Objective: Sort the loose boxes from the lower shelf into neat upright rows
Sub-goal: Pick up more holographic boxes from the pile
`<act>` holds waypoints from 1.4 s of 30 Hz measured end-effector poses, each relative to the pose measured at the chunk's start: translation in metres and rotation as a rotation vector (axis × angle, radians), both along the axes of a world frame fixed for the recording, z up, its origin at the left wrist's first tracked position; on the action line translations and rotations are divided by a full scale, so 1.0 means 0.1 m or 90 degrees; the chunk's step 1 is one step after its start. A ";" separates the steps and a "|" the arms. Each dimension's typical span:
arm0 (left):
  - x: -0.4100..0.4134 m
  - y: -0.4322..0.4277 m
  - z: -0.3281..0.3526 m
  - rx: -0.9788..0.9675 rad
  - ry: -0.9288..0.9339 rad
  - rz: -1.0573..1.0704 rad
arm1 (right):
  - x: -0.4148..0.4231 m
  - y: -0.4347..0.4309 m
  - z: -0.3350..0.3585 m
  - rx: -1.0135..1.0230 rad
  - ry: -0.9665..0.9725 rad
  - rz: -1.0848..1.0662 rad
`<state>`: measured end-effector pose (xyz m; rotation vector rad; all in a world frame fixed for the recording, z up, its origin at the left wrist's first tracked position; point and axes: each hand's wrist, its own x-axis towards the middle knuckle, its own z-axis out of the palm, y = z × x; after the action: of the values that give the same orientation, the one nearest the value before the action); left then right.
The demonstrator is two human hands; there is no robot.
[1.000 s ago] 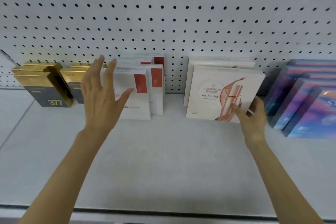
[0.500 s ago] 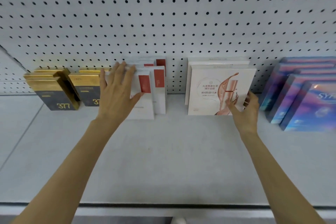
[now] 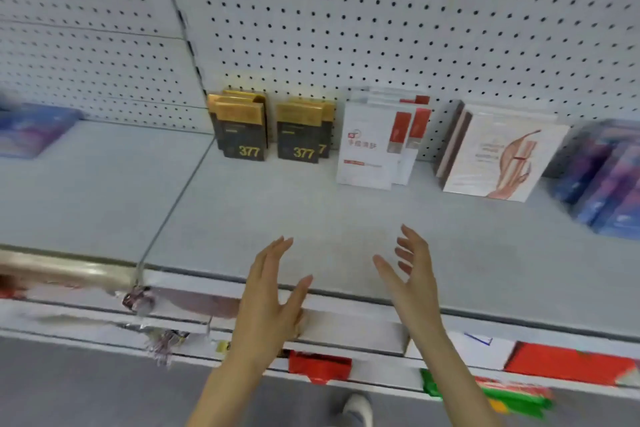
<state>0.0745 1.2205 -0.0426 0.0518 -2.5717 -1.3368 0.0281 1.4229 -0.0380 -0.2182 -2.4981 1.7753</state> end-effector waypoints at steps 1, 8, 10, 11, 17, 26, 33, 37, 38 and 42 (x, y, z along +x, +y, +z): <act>0.22 -0.22 -0.02 0.025 -0.011 0.025 | 0.14 -0.29 0.00 -0.001 -0.001 0.043; 1.55 -1.77 -0.07 0.009 -0.051 0.153 | 1.09 -2.05 -0.17 0.058 0.004 0.263; 1.84 -2.12 -0.10 0.018 -0.072 0.214 | 1.30 -2.42 -0.21 0.092 0.006 0.334; 1.97 -2.27 -0.11 0.029 -0.082 0.240 | 1.39 -2.58 -0.22 0.114 0.007 0.374; 2.46 -2.89 -0.18 0.093 -0.087 0.357 | 1.53 -3.33 -0.25 0.228 0.013 0.587; 2.21 -3.97 -0.43 0.181 -0.094 0.420 | 1.14 -4.64 -0.19 0.125 -0.065 0.654; 1.57 -5.40 -0.19 0.099 -0.075 0.425 | 0.27 -5.95 0.00 0.031 -0.064 0.552; 1.16 -6.11 -0.05 0.093 -0.042 0.435 | -0.20 -6.59 0.12 -0.002 -0.042 0.508; 1.08 -6.25 -0.05 0.094 -0.039 0.435 | -0.31 -6.74 0.14 0.004 -0.038 0.499; 0.86 -6.73 -0.10 0.107 -0.044 0.438 | -0.66 -7.29 0.18 -0.039 -0.065 0.443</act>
<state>0.1609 0.5472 -0.0527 0.9287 -2.1549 -1.2610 -0.0380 0.6943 -0.0202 0.6568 -2.8047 2.0903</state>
